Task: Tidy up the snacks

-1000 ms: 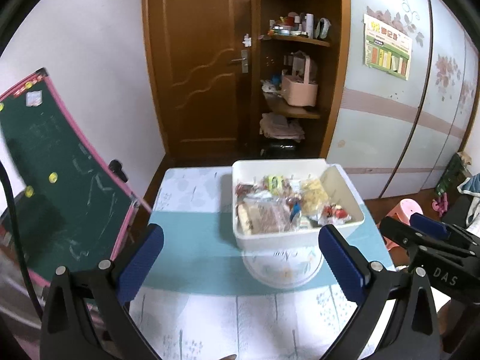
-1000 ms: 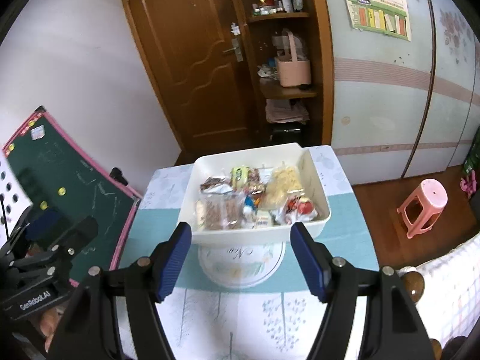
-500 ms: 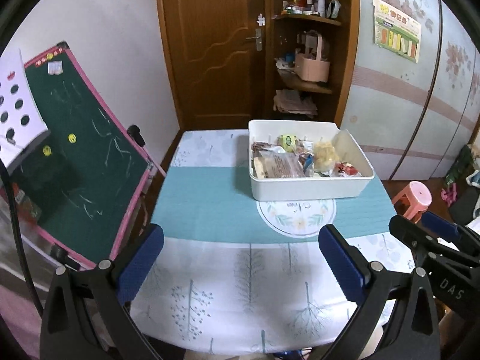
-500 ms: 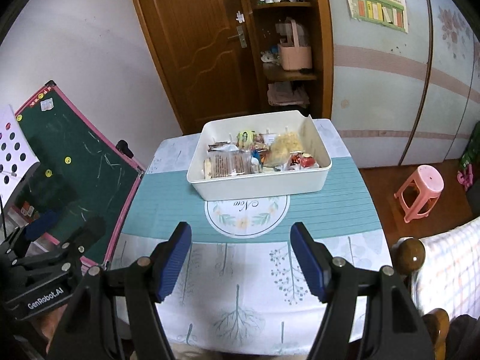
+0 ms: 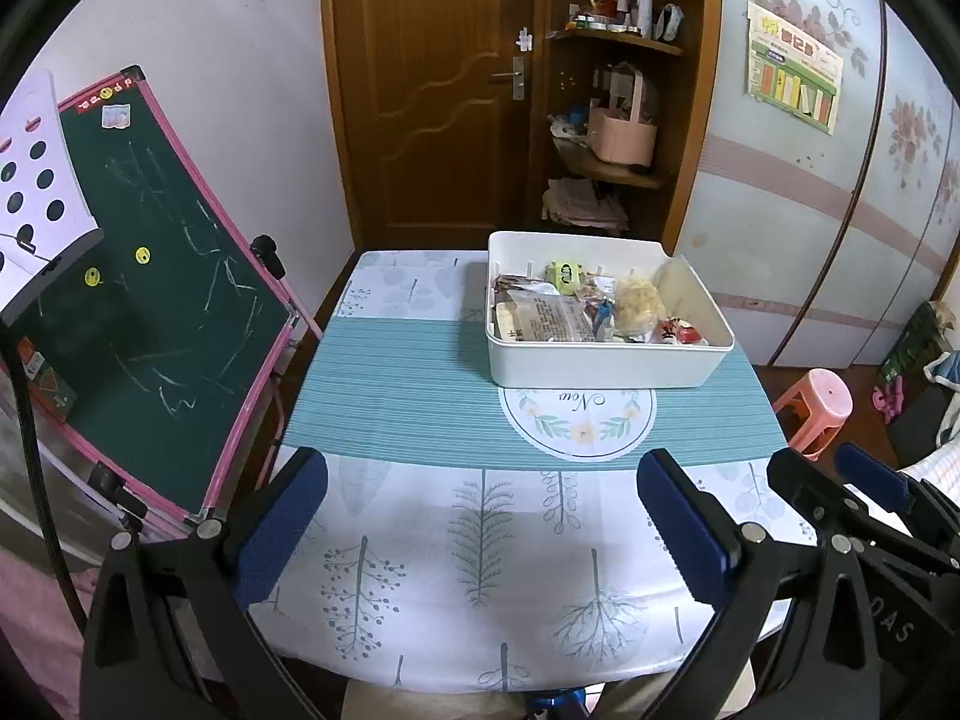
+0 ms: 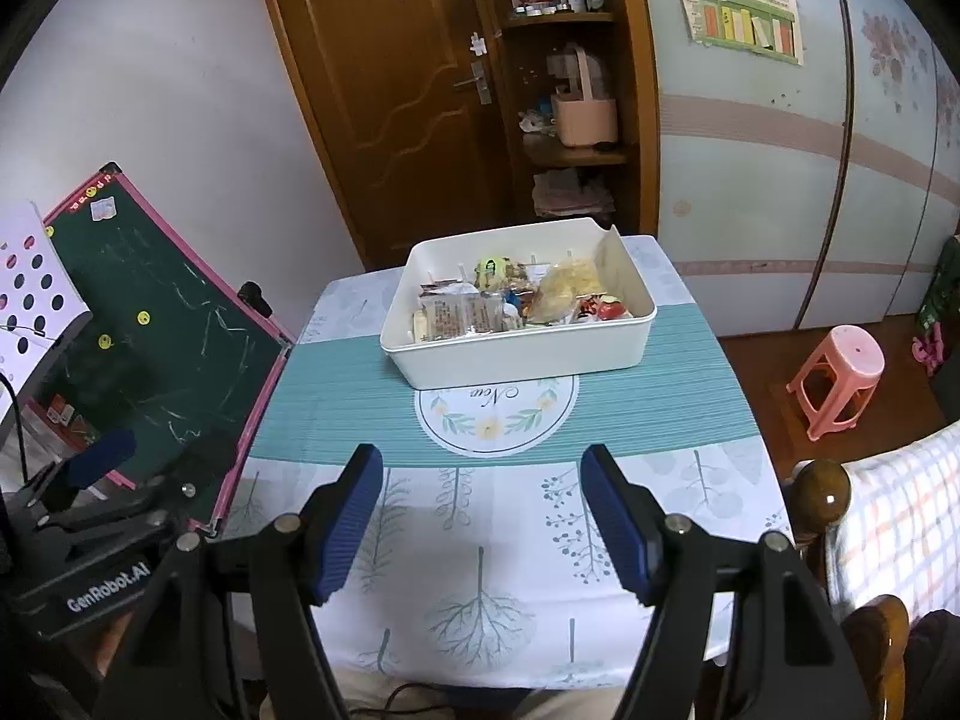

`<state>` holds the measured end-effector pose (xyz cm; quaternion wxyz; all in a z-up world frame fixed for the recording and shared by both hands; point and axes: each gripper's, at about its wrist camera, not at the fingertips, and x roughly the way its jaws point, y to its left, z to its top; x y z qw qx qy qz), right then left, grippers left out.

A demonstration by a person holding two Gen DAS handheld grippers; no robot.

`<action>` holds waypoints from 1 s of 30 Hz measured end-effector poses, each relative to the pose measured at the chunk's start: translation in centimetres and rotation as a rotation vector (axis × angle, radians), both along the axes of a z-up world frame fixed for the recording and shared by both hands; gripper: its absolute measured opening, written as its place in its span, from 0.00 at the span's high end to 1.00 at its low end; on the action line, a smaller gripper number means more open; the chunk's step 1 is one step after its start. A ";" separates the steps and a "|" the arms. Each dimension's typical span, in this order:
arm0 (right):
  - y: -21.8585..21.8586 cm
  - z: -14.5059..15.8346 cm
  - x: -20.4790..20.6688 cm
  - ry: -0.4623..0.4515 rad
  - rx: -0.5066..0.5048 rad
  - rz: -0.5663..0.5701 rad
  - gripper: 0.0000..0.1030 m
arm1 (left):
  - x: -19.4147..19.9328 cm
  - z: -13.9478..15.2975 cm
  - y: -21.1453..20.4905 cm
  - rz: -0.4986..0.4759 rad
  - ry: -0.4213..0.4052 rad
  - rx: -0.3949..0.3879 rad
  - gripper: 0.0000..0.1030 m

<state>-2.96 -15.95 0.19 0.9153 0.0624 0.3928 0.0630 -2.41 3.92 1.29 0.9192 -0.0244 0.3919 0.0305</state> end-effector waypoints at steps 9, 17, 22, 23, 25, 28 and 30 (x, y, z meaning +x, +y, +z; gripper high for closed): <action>0.3 0.5 0.3 -0.039 -0.054 -0.008 0.33 | 0.6 0.2 -0.1 0.011 0.003 -0.002 0.00; 0.0 0.3 0.8 -0.045 -0.054 -0.017 0.33 | 1.7 0.3 -0.3 0.023 -0.004 0.027 0.00; -0.3 0.1 1.3 -0.043 -0.051 -0.023 0.33 | 2.5 -0.1 -0.4 0.023 0.016 0.027 0.00; -0.4 0.1 1.3 -0.044 -0.051 -0.024 0.33 | 2.5 -0.2 -0.4 0.022 0.019 0.027 0.00; -0.4 0.1 1.4 -0.043 -0.050 -0.023 0.33 | 2.7 -0.3 -0.6 0.019 0.024 0.028 0.00; -0.4 0.0 1.5 -0.039 -0.049 -0.025 0.33 | 2.9 -0.5 -0.7 0.015 0.028 0.034 0.00; -0.5 0.0 1.5 -0.039 -0.048 -0.026 0.33 | 3.0 -0.6 -0.7 0.015 0.033 0.040 0.00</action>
